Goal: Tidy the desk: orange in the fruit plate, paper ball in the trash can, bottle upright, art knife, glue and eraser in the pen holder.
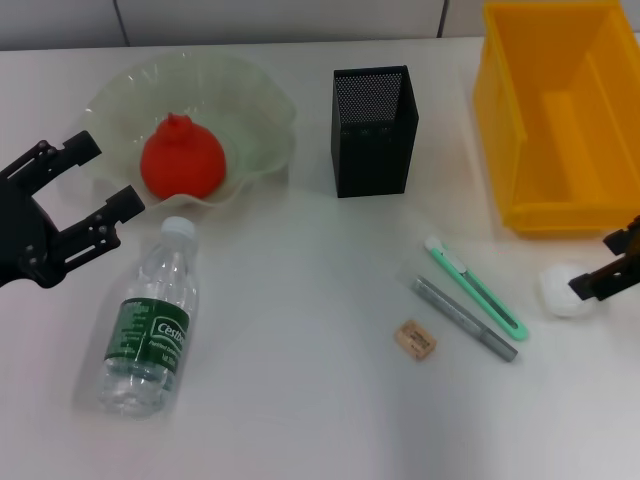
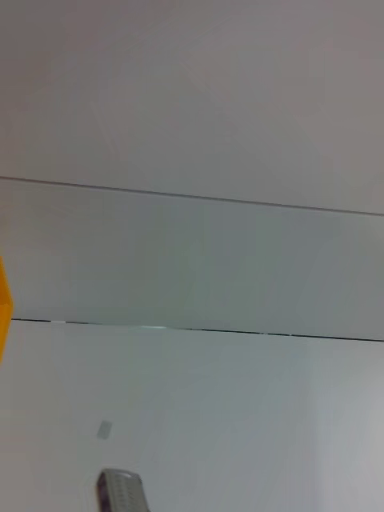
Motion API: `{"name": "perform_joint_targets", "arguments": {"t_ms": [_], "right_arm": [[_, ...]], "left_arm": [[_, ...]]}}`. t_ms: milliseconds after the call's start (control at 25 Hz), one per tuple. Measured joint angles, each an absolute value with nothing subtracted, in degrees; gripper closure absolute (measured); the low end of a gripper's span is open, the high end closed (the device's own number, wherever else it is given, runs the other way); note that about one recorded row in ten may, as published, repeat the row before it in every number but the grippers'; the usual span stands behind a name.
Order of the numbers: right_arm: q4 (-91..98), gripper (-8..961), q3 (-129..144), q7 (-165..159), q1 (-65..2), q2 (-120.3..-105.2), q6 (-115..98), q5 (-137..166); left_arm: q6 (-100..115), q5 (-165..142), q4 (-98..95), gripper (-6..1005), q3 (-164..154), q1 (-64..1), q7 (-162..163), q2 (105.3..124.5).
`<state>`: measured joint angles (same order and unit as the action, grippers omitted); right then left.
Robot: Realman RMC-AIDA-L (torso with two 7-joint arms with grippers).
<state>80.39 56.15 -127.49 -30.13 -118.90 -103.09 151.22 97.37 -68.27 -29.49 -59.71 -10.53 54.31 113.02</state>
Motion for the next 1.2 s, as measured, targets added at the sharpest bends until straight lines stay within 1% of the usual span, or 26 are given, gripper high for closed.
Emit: {"name": "perform_joint_targets", "arguments": {"t_ms": [280,440,520,640,840,920,1080,1200], "right_arm": [[69.5,147,62.7,-127.5,-32.5,-119.03,-92.7,153.3],[64.8,148,63.9,-127.3,-34.3,-119.11,-90.3,154.7],[65.0,230,63.7,-127.0,-34.4,-119.10,-90.5,154.6],[69.0,353,63.0,-126.9,-33.9,-119.16,-93.8,153.8],[86.2,411,53.8,-129.0,-32.1,-119.20,-105.2,147.2],[93.0,424,48.3,-129.8,-31.0,-119.18,-105.9,142.6],[97.1,427,45.0,-129.4,-27.7,-119.30,-99.7,135.9],[95.2,430,47.8,-127.7,-23.0,-119.56,-89.8,131.1]], "left_arm": [[96.9,-68.3,-29.4,213,-59.4,-10.7,54.3,113.08],[96.8,-68.3,-29.4,214,-58.9,-10.7,54.3,113.10],[96.9,-68.3,-29.5,215,-58.7,-10.7,54.2,113.06],[97.0,-68.3,-29.5,216,-58.3,-10.7,54.2,113.02],[97.0,-68.1,-29.7,217,-58.1,-10.9,54.4,113.02],[97.0,-67.9,-29.6,218,-58.0,-11.1,54.8,113.02],[95.8,-68.1,-29.5,219,-57.0,-11.6,59.9,112.83],[95.2,-68.2,-30.9,219,-56.7,-11.5,67.8,111.88]]}}
